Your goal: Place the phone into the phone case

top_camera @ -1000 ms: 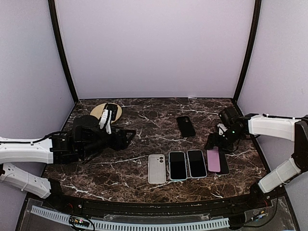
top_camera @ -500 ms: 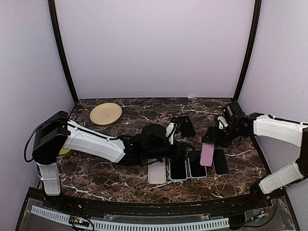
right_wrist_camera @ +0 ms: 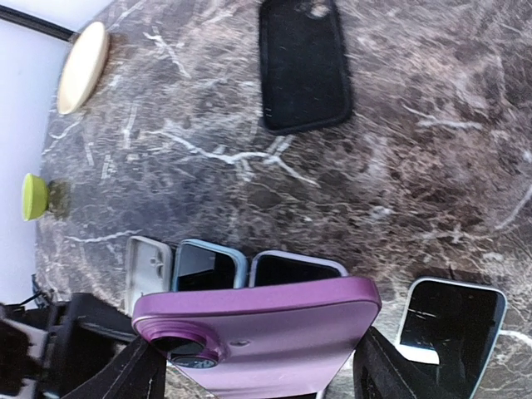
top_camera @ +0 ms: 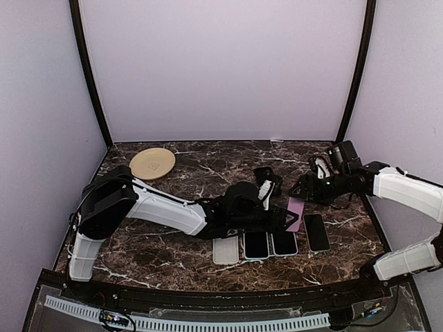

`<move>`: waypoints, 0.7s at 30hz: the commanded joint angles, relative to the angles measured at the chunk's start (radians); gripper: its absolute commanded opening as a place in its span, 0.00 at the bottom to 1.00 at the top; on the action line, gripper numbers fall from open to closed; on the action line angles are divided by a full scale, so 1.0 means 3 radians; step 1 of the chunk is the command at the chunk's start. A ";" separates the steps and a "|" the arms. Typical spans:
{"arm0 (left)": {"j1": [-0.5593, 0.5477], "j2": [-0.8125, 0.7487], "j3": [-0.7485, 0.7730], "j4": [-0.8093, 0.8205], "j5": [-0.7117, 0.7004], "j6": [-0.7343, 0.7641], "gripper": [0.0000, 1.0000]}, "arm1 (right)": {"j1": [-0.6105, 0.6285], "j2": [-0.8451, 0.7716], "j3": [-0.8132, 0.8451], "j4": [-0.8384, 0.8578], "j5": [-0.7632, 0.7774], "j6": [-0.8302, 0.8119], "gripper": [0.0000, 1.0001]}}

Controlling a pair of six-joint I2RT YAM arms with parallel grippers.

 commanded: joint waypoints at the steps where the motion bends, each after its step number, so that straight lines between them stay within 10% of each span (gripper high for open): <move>1: -0.0024 0.0025 0.0128 -0.0100 -0.0036 0.0196 0.67 | 0.0064 -0.0210 0.0096 0.0306 -0.0319 0.0053 0.34; 13: -0.0032 -0.0002 0.0182 -0.0224 -0.0040 0.0320 0.04 | 0.0177 -0.0300 0.0135 0.0334 -0.0387 0.0083 0.31; 21: -0.0033 -0.0346 -0.0125 -0.0032 -0.0432 0.0441 0.00 | 0.0186 -0.0412 0.0255 0.0225 -0.0311 0.0048 0.51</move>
